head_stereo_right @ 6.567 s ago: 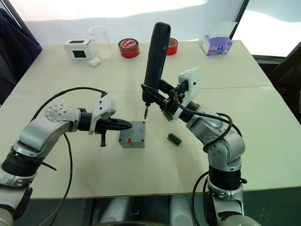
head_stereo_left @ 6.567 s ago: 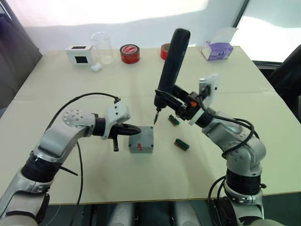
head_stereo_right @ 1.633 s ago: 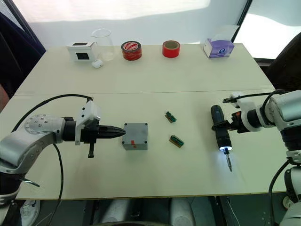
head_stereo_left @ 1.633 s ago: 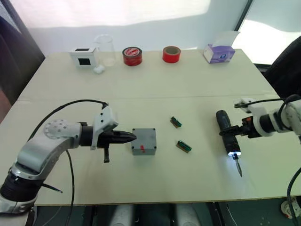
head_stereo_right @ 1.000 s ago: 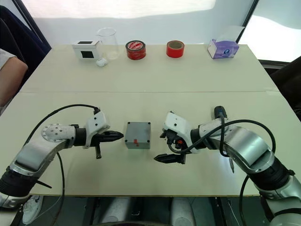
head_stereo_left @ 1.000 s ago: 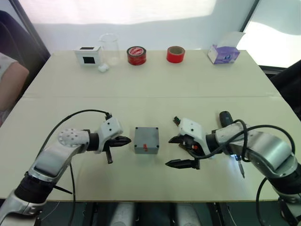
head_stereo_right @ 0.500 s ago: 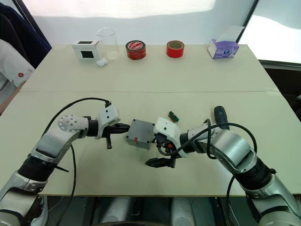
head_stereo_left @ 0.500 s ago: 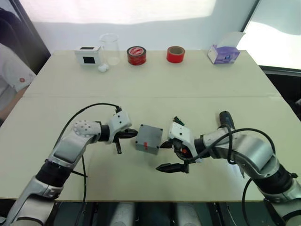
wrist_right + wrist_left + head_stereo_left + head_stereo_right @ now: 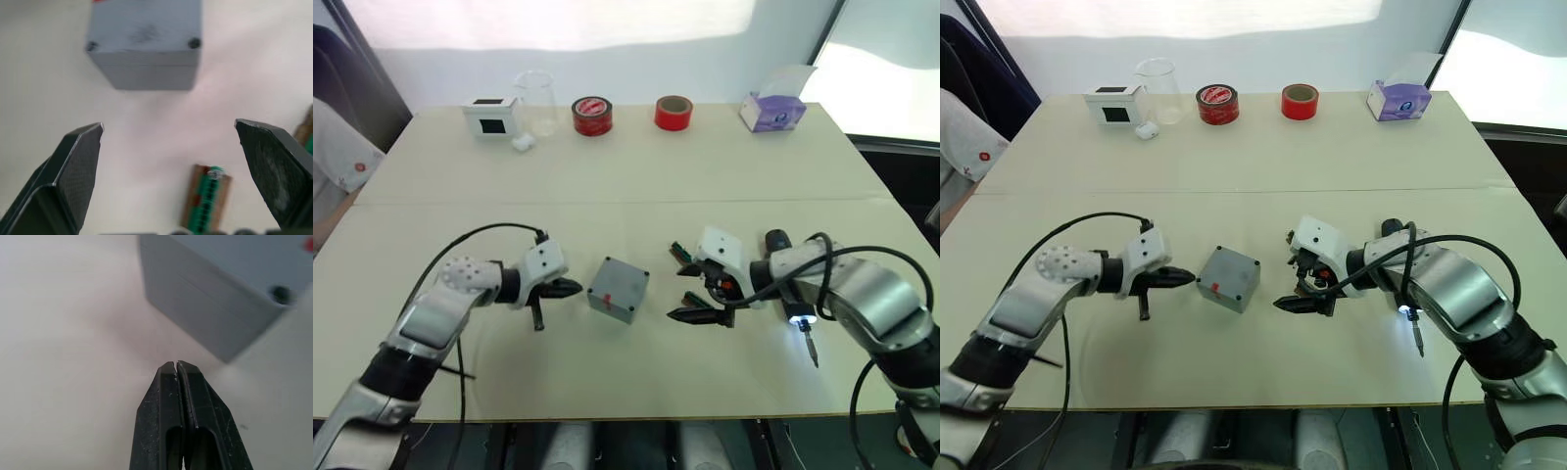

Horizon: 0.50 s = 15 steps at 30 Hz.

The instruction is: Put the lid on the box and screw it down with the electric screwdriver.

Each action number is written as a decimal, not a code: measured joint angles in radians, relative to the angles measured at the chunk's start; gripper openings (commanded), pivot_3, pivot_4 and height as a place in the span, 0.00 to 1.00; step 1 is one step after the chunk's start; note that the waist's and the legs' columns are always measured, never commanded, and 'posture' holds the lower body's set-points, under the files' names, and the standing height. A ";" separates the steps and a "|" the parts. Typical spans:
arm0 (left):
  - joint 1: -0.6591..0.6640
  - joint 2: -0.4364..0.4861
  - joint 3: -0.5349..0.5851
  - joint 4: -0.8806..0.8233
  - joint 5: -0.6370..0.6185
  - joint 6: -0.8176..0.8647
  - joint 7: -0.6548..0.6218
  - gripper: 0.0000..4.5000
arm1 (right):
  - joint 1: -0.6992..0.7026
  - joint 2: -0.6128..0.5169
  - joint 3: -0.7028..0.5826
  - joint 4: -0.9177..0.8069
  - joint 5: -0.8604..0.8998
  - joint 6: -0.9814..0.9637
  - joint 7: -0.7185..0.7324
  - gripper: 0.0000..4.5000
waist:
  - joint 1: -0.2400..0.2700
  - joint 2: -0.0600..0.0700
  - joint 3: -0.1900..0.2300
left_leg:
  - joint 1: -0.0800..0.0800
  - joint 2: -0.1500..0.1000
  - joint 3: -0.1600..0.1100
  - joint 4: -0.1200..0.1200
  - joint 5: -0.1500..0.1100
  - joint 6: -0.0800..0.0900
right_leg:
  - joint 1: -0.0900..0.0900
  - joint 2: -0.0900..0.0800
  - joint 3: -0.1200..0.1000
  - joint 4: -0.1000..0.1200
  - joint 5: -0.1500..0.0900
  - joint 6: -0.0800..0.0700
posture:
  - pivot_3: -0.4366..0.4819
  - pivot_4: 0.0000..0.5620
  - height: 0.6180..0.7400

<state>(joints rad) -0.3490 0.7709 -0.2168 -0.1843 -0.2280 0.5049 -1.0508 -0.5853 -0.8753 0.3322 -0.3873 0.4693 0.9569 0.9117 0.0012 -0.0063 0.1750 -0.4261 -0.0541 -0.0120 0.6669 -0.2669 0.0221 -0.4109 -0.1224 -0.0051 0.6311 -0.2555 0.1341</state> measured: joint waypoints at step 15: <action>0.078 -0.077 -0.013 -0.150 -0.024 0.125 0.116 0.00 | -0.081 0.174 0.133 0.226 -0.152 -0.243 0.201 0.98 | 0.009 0.000 0.000 | 0.000 0.000 -0.001 0.000 0.001 -0.002 | 0.000 0.000 0.000 0.000 0.000 0.000 | 0.48 0.27 1.00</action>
<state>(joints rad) -0.2715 0.6936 -0.2300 -0.3341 -0.2516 0.6301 -0.9351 -0.6660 -0.7017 0.4653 -0.1614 0.3168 0.7139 1.1124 0.0103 -0.0063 0.1750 -0.4259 -0.0542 -0.0129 0.6672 -0.2656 0.0200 -0.4106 -0.1219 -0.0053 0.6315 -0.2555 0.1341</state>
